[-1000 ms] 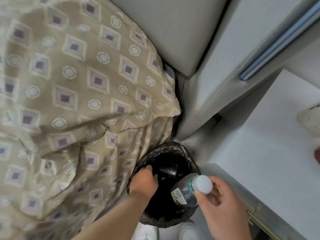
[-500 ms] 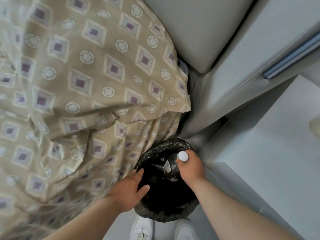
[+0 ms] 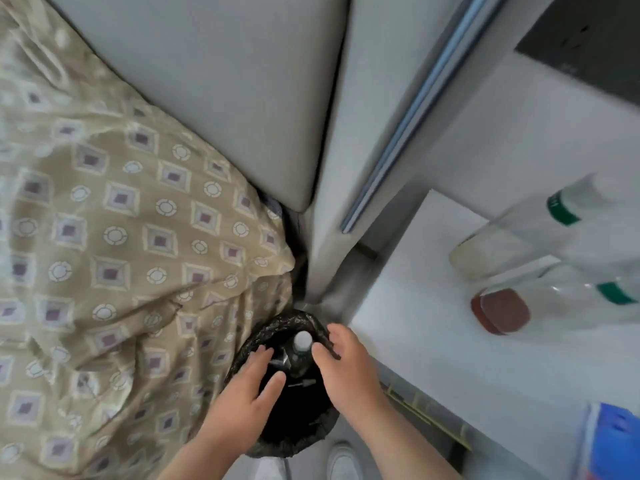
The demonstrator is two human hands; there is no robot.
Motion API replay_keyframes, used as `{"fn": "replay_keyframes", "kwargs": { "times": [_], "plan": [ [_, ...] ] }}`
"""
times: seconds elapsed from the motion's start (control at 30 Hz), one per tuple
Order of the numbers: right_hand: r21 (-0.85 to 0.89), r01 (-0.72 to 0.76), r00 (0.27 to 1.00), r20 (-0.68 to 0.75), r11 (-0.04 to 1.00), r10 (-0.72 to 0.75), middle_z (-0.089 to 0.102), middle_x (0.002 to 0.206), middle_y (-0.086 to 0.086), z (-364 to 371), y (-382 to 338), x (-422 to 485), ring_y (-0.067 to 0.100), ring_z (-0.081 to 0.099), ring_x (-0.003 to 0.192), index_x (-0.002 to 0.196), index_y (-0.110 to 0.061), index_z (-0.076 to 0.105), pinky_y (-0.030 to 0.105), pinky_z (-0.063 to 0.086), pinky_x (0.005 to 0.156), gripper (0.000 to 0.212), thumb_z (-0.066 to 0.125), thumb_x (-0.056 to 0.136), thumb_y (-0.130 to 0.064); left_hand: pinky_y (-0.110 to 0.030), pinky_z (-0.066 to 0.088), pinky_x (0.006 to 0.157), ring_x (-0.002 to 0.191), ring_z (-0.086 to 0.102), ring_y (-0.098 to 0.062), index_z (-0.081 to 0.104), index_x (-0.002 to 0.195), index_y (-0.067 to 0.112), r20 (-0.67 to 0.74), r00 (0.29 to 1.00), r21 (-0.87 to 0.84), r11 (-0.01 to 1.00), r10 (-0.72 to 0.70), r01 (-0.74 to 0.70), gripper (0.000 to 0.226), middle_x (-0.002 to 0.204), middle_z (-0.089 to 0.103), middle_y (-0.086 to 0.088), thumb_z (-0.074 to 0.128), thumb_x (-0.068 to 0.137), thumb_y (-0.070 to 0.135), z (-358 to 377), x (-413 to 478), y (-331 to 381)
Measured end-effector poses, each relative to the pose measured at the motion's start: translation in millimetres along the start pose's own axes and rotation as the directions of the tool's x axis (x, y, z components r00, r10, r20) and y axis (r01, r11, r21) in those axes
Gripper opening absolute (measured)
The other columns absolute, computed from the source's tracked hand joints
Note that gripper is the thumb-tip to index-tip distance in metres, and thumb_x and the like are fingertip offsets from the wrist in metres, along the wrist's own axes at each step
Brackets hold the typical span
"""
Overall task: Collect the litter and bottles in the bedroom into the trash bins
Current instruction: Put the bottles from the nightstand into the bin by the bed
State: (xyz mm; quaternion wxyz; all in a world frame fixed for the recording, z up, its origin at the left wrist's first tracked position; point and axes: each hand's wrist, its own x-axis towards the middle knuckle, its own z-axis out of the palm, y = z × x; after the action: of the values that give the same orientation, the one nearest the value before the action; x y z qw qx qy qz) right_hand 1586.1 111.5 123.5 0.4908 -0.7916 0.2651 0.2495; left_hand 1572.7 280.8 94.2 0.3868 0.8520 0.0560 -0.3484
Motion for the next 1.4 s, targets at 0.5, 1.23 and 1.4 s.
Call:
{"fn": "replay_keyframes", "kwargs": {
  "times": [0.5, 1.23, 1.4],
  "plan": [
    [0.183, 0.222, 0.666, -0.746, 0.958, -0.011, 0.065, 0.092, -0.019, -259, -32, -158, 0.005, 0.063, 0.087, 0.090, -0.036, 0.058, 0.015, 0.043, 0.068, 0.017, 0.064, 0.085, -0.021, -0.032, 0.036, 0.109, 0.133, 0.037, -0.007, 0.031, 0.143, 0.036, -0.069, 0.877, -0.069, 0.875, 0.475, -0.479, 0.062, 0.141, 0.037, 0.028, 0.057, 0.088, 0.043, 23, -50, 347],
    [-0.034, 0.166, 0.791, -0.592, 0.986, -0.153, 0.058, 0.089, -0.008, -294, -17, -94, 0.013, 0.054, 0.078, 0.100, -0.027, 0.045, 0.028, 0.041, 0.059, 0.025, 0.065, 0.085, -0.024, -0.014, 0.045, 0.067, 0.081, 0.062, 0.001, 0.051, 0.109, 0.039, -0.346, 0.861, -0.037, 0.912, 0.372, -0.409, 0.030, 0.086, 0.065, 0.017, 0.064, 0.087, 0.023, -3, -68, 352],
    [0.014, 0.238, 0.793, -0.581, 0.971, -0.186, 0.059, 0.086, -0.021, -276, -31, -122, 0.002, 0.057, 0.080, 0.098, -0.032, 0.051, 0.023, 0.042, 0.065, 0.029, 0.073, 0.079, -0.030, -0.024, 0.049, 0.076, 0.077, 0.068, 0.003, 0.055, 0.099, 0.053, -0.476, 0.859, -0.279, 0.893, 0.190, -0.352, 0.043, 0.087, 0.072, 0.015, 0.070, 0.083, 0.015, -52, -122, 301]
  ]
}}
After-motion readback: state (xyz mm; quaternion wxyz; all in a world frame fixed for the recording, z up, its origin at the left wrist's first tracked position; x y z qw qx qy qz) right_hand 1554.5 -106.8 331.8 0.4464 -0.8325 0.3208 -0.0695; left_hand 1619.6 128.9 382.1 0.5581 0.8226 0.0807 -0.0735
